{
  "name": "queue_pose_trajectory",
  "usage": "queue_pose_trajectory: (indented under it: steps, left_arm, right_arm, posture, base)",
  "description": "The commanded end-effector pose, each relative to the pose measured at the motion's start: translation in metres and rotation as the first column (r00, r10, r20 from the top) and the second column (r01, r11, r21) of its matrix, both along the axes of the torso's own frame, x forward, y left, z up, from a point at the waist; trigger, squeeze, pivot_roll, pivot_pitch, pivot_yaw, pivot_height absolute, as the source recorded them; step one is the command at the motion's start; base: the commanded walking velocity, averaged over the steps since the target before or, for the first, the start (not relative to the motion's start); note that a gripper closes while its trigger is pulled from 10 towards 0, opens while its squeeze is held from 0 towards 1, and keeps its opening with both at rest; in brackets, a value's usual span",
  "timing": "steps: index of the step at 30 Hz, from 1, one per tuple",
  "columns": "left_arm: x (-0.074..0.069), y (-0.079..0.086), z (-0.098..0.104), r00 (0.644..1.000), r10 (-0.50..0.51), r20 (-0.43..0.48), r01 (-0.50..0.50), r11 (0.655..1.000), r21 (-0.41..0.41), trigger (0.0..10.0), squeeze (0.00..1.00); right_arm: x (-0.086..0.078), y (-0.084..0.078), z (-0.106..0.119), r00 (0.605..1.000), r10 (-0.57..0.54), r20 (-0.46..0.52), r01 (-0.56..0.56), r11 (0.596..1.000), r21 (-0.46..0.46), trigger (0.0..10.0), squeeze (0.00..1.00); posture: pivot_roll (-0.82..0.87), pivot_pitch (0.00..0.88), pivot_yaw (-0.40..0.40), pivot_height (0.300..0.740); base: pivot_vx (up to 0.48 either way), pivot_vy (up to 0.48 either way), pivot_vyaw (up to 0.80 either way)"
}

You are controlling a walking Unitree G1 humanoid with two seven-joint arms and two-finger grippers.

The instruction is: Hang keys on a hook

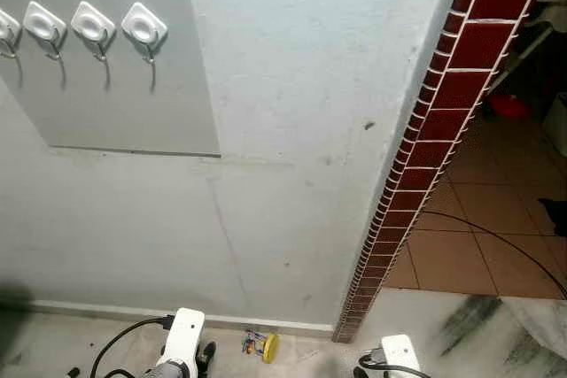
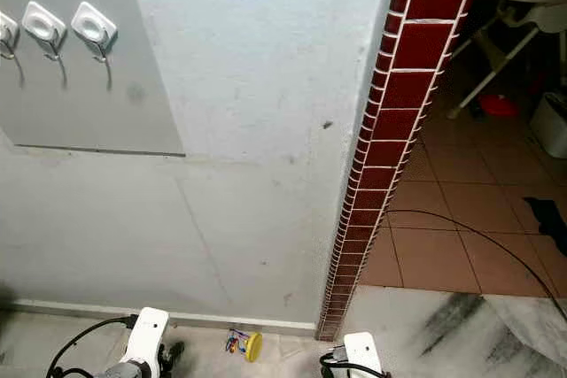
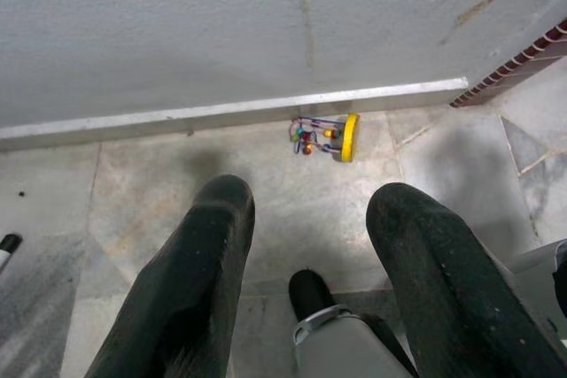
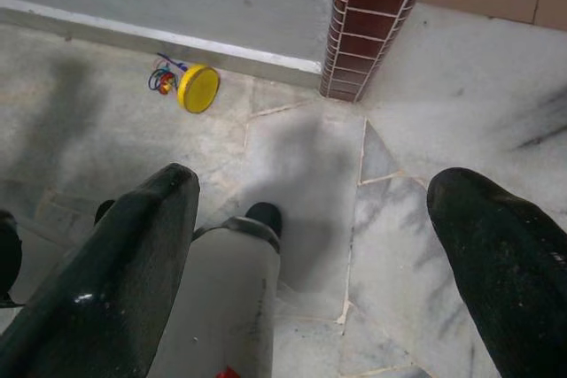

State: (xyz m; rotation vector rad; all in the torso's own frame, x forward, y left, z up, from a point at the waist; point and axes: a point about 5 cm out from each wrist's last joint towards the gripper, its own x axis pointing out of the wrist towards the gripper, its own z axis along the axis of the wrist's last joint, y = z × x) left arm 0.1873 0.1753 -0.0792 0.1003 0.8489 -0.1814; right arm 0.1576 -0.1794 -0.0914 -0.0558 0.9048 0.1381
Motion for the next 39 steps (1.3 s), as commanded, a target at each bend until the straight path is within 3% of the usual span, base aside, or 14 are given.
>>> queue_pose_trajectory:
  steps: [1, 31, 36, 39]
  left_arm:
    - [-0.0032, 0.0022, -0.0013, 1.0, 0.006, -0.005, -0.006, 1.0, 0.005, 10.0, 0.0]
    - [-0.0035, 0.0038, -0.0013, 0.999, -0.039, -0.015, 0.04, 0.999, 0.021, 10.0, 0.0]
    - [-0.0062, -0.0019, -0.0025, 0.99, -0.137, -0.019, 0.138, 0.989, 0.047, 10.0, 0.0]
    - [-0.0073, -0.0025, -0.0035, 0.995, -0.092, -0.03, 0.092, 0.996, 0.01, 10.0, 0.0]
  right_arm:
    - [-0.0032, 0.0016, -0.0015, 1.0, 0.006, -0.012, -0.006, 1.0, 0.01, 10.0, 0.0]
    - [-0.0053, 0.0005, -0.0023, 0.998, 0.05, -0.029, -0.05, 0.999, 0.0, 10.0, 0.0]
    - [-0.0045, 0.0008, -0.0021, 0.998, 0.056, -0.027, -0.056, 0.998, -0.003, 10.0, 0.0]
    - [-0.004, 0.0012, -0.002, 0.998, 0.057, -0.028, -0.057, 0.998, -0.002, 10.0, 0.0]
  posture:
    - [-0.13, 0.0, 0.005, 0.74]
    - [-0.12, 0.0, 0.008, 0.74]
    - [-0.12, 0.0, 0.008, 0.74]
    - [-0.12, 0.0, 0.007, 0.74]
  base:
    - [0.0, 0.0, 0.0]
    - [0.0, 0.0, 0.75]
    - [0.0, 0.0, 0.8]
    - [0.0, 0.0, 0.8]
